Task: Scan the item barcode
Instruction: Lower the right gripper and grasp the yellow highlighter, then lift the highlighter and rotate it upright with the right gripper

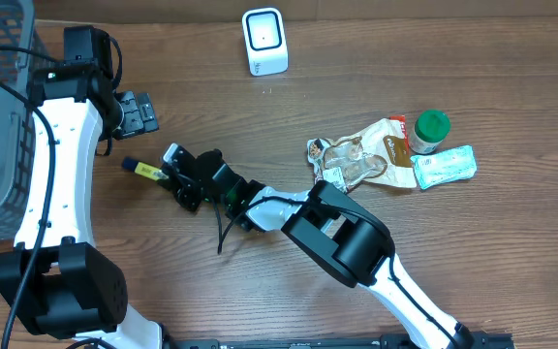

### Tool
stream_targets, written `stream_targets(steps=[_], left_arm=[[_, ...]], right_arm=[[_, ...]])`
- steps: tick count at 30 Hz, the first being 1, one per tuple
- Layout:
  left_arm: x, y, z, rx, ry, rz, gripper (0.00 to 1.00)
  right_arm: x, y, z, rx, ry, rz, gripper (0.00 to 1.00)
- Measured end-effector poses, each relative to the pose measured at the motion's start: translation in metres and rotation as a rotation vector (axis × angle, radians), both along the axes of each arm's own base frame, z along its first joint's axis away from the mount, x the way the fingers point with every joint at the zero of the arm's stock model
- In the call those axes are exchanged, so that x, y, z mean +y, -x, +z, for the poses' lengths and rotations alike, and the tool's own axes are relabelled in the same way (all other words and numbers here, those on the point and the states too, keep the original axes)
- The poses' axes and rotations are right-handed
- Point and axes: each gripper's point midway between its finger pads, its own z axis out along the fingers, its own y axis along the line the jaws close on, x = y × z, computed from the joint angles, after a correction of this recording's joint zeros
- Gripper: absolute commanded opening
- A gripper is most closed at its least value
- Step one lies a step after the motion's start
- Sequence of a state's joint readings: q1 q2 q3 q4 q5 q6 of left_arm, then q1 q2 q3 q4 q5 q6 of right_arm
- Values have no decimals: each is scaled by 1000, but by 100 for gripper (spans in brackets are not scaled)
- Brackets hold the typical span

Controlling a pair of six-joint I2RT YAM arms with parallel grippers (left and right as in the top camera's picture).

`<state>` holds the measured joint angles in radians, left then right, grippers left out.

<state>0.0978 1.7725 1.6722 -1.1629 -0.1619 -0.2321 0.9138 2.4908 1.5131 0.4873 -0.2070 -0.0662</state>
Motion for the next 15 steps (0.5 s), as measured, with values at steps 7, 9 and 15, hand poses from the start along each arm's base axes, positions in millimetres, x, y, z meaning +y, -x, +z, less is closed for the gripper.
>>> stream_targets(steps=[7,9,15], left_arm=[[0,0,0,0,0,0,100],[0,0,0,0,0,0,100],[0,0,0,-1,0,0,100]], right_arm=[[-1,3,2,29,10,4,9],[-4,4,4,47,32,4,4],[-32,4,9,165,148,-37,4]])
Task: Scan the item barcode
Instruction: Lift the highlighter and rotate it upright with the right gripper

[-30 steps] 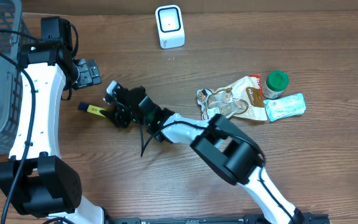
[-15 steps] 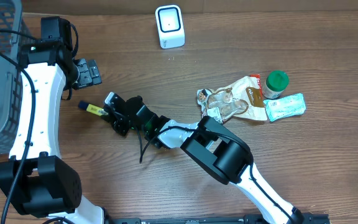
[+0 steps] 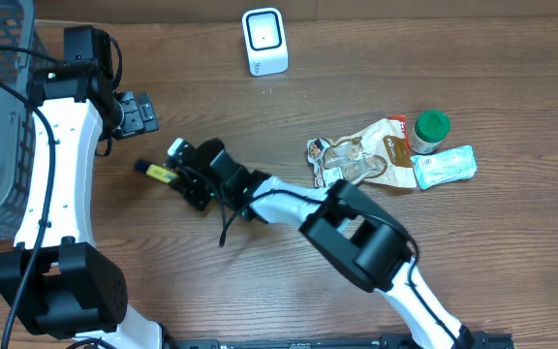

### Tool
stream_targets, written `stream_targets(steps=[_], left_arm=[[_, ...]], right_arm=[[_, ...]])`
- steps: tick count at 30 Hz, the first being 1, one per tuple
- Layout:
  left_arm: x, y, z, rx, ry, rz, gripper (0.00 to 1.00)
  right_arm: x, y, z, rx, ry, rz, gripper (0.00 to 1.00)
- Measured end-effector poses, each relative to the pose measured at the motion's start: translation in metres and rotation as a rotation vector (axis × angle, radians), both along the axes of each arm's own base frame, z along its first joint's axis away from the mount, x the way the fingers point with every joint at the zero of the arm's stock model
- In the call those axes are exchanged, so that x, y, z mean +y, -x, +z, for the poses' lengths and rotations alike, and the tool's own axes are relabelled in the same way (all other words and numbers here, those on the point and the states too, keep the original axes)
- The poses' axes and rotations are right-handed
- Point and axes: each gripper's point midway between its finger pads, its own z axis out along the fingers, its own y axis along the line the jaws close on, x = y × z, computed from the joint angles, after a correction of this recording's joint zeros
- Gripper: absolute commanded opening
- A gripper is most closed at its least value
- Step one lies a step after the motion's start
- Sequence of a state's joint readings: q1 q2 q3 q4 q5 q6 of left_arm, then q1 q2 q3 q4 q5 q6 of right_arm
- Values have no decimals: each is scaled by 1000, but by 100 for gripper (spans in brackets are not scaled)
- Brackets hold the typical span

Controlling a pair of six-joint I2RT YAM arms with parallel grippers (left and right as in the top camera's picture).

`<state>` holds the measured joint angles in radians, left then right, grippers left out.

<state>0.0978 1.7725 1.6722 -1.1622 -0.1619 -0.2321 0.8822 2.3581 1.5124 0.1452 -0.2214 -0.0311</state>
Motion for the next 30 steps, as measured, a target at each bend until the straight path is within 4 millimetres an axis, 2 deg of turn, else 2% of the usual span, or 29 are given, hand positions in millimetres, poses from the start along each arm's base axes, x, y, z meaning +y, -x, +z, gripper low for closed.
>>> stream_targets(steps=[4,6,7,11,17,21,25,27,30], left_arm=[[0,0,0,1,0,0,100],[0,0,0,1,0,0,100],[0,0,0,1,0,0,100],[0,0,0,1,0,0,100],[0,0,0,1,0,0,100],[0,0,0,1,0,0,100],[0,0,0,1,0,0,100],[0,0,0,1,0,0,100],[0,0,0,1,0,0,100]], right_arm=[[-36,-7,2,113,89,-72,4],[-62,-9,-4,186,155,-115,4],[-68,-10,-4,205,165,-126,4],[-108,-7,-4,353,238,-200,5],[-149,20,-2,558,325,-226,9],[-174,47,-2,685,417,-242,10],[-189,64,-5,764,480,-252,21],[-191,64,-5,771,482,-258,39],[-195,63,-4,786,480,-268,47]])
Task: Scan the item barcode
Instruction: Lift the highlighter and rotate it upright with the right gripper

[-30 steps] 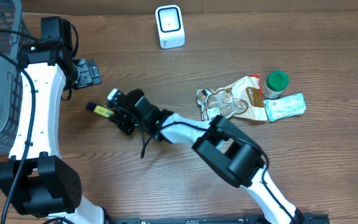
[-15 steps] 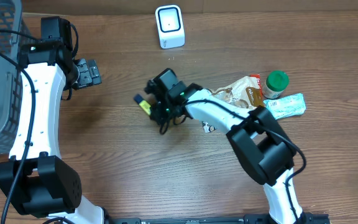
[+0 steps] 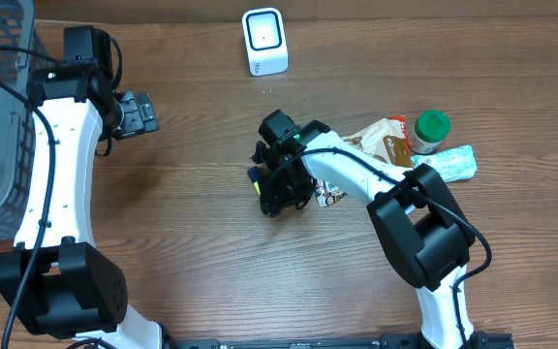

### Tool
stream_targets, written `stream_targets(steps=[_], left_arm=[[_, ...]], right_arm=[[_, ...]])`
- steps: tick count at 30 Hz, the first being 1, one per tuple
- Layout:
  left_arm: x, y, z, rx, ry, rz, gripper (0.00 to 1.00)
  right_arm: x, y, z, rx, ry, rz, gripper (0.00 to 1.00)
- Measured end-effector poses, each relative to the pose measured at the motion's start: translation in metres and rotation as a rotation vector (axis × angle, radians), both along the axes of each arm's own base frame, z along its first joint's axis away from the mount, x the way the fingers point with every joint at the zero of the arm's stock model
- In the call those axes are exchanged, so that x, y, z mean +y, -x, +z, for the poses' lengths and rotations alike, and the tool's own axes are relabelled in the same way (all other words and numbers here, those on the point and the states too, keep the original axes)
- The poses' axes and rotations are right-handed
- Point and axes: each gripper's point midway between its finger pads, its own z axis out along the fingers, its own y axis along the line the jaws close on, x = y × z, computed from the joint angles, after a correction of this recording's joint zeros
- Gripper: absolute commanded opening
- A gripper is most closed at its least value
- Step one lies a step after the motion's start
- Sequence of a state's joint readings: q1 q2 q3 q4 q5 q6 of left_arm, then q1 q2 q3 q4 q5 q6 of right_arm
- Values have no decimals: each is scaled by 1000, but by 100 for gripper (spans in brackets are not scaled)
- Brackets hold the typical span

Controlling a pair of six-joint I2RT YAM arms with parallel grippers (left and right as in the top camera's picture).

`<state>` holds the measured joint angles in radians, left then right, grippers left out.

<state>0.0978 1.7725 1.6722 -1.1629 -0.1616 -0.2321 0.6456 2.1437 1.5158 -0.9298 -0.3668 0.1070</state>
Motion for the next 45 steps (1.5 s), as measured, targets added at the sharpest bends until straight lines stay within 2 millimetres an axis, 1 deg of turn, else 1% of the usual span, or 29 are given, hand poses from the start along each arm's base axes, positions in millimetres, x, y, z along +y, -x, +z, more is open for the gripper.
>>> stream_targets(steps=[3,6,8,10,13,15,16,17,19,21,24,26,30,34,36,40,41,45], left_arm=[[0,0,0,0,0,0,100],[0,0,0,0,0,0,100],[0,0,0,0,0,0,100],[0,0,0,0,0,0,100],[0,0,0,0,0,0,100],[0,0,0,0,0,0,100],[0,0,0,0,0,0,100],[0,0,0,0,0,0,100],[0,0,0,0,0,0,100],[0,0,0,0,0,0,100],[0,0,0,0,0,0,100],[0,0,0,0,0,0,100],[0,0,0,0,0,0,100],[0,0,0,0,0,0,100],[0,0,0,0,0,0,100],[0,0,0,0,0,0,100],[0,0,0,0,0,0,100],[0,0,0,0,0,0,100]], right_arm=[[-1,-2,2,1,-3,-4,51],[-4,-2,4,9,9,-8,57],[-7,-3,10,21,17,-18,59],[-10,-9,18,21,20,-33,59],[-15,-22,25,9,11,-64,59],[-19,-26,25,17,16,-94,65],[-21,-27,25,22,19,-111,75],[-24,-28,25,27,24,-129,79],[-24,-28,25,31,27,-140,79],[-23,-28,25,35,29,-149,71],[-22,-28,25,40,30,-170,53],[-20,-30,25,29,26,-175,48],[-12,-31,23,4,31,-187,47],[-5,-23,12,-21,57,-172,46],[-2,-19,7,-31,63,-166,38],[8,-18,-1,-61,45,-166,26],[10,-18,-2,-67,39,-170,24],[14,-18,-2,-95,39,-173,24]])
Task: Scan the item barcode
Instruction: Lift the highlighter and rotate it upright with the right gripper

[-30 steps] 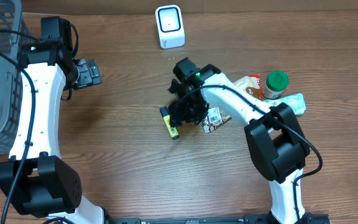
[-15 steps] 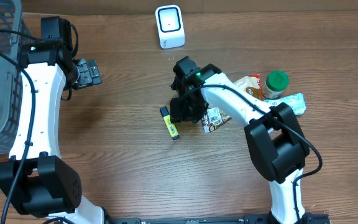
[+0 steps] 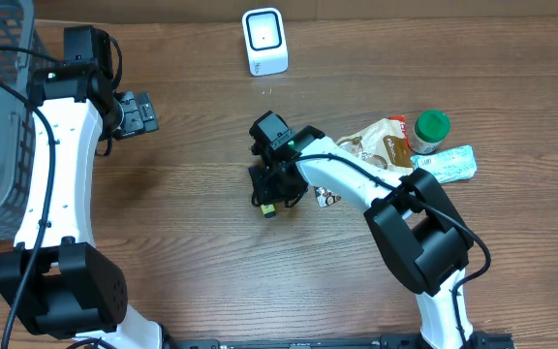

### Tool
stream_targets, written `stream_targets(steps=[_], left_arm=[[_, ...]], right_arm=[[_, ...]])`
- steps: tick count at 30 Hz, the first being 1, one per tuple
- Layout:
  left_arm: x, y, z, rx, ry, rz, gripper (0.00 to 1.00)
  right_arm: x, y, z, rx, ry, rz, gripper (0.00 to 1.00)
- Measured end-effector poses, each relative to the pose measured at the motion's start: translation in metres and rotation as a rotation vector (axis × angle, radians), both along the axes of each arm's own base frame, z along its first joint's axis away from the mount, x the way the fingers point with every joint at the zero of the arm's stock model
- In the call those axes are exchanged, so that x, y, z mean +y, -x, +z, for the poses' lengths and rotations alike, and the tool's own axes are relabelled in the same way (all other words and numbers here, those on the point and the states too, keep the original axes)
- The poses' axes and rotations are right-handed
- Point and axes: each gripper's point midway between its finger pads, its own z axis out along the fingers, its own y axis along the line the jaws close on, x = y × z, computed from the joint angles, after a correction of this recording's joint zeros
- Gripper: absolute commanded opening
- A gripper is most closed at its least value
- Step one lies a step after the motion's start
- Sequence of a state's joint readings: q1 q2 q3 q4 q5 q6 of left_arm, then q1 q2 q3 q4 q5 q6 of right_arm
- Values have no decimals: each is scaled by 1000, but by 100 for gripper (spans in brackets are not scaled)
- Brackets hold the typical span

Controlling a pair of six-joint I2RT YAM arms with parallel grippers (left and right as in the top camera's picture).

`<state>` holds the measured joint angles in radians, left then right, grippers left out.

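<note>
The white barcode scanner [image 3: 264,41] stands at the back of the wooden table. My right gripper [image 3: 270,197] hovers in the middle of the table, in front of the scanner, shut on a small dark item with a yellow label [image 3: 269,209]. Only the item's yellow end shows below the fingers; its barcode is hidden. My left gripper [image 3: 139,113] hangs at the left, far from the item, with nothing in it, and looks open.
A grey basket fills the left edge. To the right lie crumpled snack packets [image 3: 376,145], a green-capped bottle [image 3: 431,130] and a teal packet [image 3: 448,166]. The right arm's white links run from the front right toward the middle.
The right gripper has turned a little and shifted slightly left with the item in it; the item's yellow end now shows below the fingers. The left arm has not moved.
The yellow-labelled item lay on the table at the left with my right gripper reaching it. Then the gripper was closed around it there. Later it held the item at mid-table near the snack packets, and now holds it there, turned, in front of the scanner.
</note>
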<state>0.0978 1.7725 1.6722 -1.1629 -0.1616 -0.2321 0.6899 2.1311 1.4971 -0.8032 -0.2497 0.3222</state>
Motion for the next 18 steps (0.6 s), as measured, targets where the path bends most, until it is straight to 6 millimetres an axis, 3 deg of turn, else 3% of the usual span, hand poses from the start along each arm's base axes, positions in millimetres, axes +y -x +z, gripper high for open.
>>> stream_targets(steps=[11,14,18], left_arm=[[0,0,0,0,0,0,100],[0,0,0,0,0,0,100],[0,0,0,0,0,0,100]], right_arm=[[-16,-7,3,-101,165,3,33],[-17,-17,8,-150,188,20,53],[-11,-31,17,-215,174,44,57]])
